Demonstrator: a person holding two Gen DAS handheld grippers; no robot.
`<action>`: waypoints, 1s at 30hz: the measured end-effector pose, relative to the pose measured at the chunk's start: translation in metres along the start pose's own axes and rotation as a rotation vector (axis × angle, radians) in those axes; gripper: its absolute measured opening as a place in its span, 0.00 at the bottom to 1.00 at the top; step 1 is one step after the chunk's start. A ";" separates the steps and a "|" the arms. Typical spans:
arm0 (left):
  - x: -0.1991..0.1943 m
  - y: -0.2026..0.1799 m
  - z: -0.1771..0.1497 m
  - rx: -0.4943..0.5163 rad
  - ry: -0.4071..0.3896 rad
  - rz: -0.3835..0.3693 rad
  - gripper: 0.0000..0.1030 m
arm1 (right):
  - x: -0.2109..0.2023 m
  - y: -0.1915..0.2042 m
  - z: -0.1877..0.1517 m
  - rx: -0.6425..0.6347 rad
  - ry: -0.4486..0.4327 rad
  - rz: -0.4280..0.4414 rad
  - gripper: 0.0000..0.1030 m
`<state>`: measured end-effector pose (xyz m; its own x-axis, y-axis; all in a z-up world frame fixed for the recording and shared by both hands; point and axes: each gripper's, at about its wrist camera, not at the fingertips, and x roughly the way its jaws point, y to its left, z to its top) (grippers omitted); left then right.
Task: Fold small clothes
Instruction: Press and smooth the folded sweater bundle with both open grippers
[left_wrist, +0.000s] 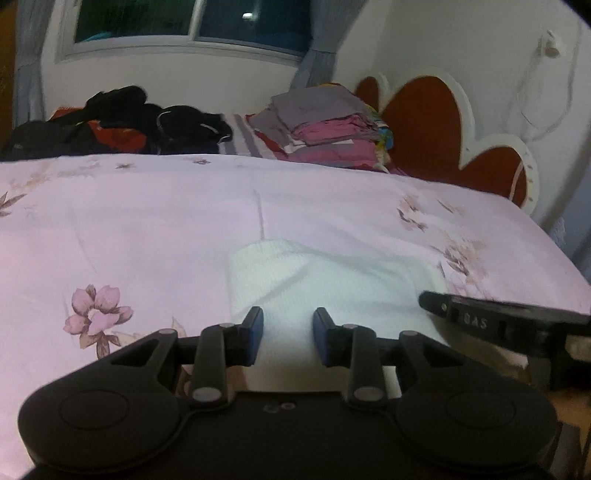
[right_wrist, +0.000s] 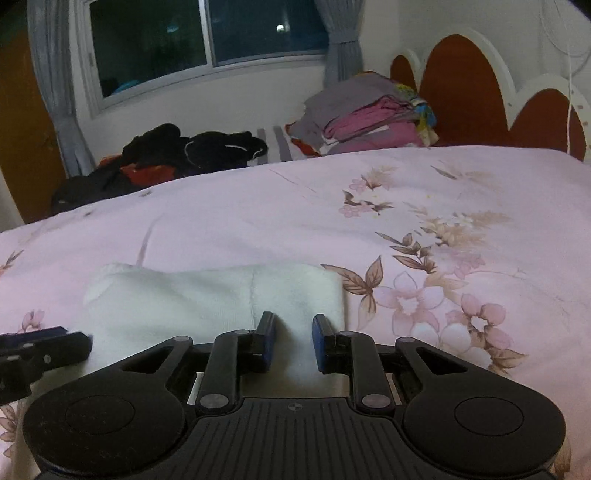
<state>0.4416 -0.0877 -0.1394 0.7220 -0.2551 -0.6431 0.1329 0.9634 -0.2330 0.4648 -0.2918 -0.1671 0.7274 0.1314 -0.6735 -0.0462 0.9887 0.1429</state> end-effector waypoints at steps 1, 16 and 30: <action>-0.001 0.000 0.001 -0.017 -0.003 -0.003 0.30 | -0.001 0.000 0.004 0.012 -0.002 0.003 0.20; -0.007 -0.019 0.006 0.044 -0.059 0.003 0.30 | -0.022 0.010 0.015 0.034 -0.049 0.088 0.20; -0.029 -0.009 -0.004 0.007 0.006 -0.028 0.33 | -0.041 0.015 -0.012 -0.050 0.005 0.060 0.20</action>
<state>0.4171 -0.0894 -0.1214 0.7141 -0.2827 -0.6404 0.1577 0.9563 -0.2463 0.4265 -0.2809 -0.1461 0.7186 0.1911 -0.6687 -0.1240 0.9813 0.1472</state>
